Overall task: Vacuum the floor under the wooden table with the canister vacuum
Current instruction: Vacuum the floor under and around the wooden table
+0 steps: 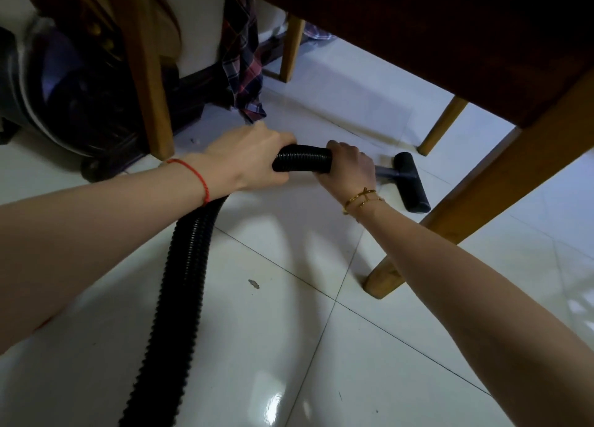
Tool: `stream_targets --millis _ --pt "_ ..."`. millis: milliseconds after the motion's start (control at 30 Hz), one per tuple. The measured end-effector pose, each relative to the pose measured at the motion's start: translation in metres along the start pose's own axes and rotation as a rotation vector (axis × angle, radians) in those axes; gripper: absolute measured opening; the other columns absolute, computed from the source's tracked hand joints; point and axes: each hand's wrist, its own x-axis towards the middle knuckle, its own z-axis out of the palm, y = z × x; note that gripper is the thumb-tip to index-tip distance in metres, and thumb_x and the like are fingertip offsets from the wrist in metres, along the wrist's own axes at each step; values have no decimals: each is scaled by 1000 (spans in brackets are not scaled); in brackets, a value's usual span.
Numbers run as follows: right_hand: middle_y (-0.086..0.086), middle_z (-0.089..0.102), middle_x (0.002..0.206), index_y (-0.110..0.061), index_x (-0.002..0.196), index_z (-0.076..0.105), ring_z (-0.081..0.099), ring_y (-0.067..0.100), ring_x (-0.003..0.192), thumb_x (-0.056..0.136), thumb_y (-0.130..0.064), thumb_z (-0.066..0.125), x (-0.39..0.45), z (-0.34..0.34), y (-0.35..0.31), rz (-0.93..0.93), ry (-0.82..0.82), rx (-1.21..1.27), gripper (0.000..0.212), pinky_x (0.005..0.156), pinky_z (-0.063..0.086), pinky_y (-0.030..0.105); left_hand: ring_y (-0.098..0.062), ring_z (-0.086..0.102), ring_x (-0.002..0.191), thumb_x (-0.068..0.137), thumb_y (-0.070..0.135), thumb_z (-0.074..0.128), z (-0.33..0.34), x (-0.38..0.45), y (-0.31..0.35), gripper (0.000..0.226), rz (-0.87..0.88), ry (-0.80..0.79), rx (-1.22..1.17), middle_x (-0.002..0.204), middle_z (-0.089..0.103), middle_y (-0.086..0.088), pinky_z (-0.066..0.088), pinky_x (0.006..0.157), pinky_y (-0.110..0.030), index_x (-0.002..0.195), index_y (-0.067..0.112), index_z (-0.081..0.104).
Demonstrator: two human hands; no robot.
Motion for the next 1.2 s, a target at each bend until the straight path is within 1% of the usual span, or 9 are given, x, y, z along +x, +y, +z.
stream_targets --millis 133,267,400,533,700,800,900,1033,1200 --pt "6 64 88 -11 90 56 62 28 78 87 -32 54 7 9 20 142 28 17 21 58 34 28 -28 58 68 81 27 60 15 30 10 34 28 6 9 81 61 -7 40 56 -29 114 19 59" --pt "8 63 92 -9 94 56 61 27 81 88 -28 56 9 18 34 222 45 25 20 59 34 28 -26 53 66 81 25 61 26 49 17 34 46 -15 -3 77 54 -5 41 56 -29 113 15 59" --pt "9 63 94 -7 96 56 61 27 84 89 -26 56 10 23 40 254 44 18 20 60 34 28 -25 53 66 81 24 60 34 56 18 34 63 -28 -12 76 52 -5 40 55 -29 113 14 59" --pt "7 62 92 -8 94 57 57 24 77 89 -27 55 8 26 35 242 52 -5 19 59 32 27 -26 54 67 81 25 60 33 50 14 33 44 -44 -12 78 53 -5 42 56 -31 113 17 58" --pt "6 60 88 -10 90 57 54 25 78 88 -28 52 5 28 14 196 50 27 19 57 30 27 -24 50 67 82 27 60 24 28 0 35 10 -41 7 80 53 -3 38 56 -29 117 21 56" --pt "5 58 83 -10 87 56 54 24 78 85 -29 55 -1 29 -2 102 77 68 19 56 30 27 -26 54 68 82 29 61 14 5 -11 36 -7 -40 7 78 53 -3 38 56 -29 117 24 56" --pt "7 61 80 -9 84 56 56 25 75 82 -26 59 -9 31 -22 2 112 131 17 58 35 28 -27 58 71 80 32 62 4 -20 -20 37 -32 -33 3 76 52 0 42 58 -29 117 26 58" --pt "8 62 76 -9 80 56 56 26 70 78 -22 62 -19 29 -53 -59 167 176 15 61 37 28 -20 59 67 79 35 62 -10 -53 -32 34 -89 -36 -19 71 56 6 50 58 -32 113 31 59" --pt "6 59 72 -9 78 54 53 24 65 76 -21 64 -33 19 -89 -144 218 271 16 58 35 28 -25 61 68 78 35 61 -34 -93 -39 35 -138 -8 -2 75 62 0 55 63 -37 112 31 59"
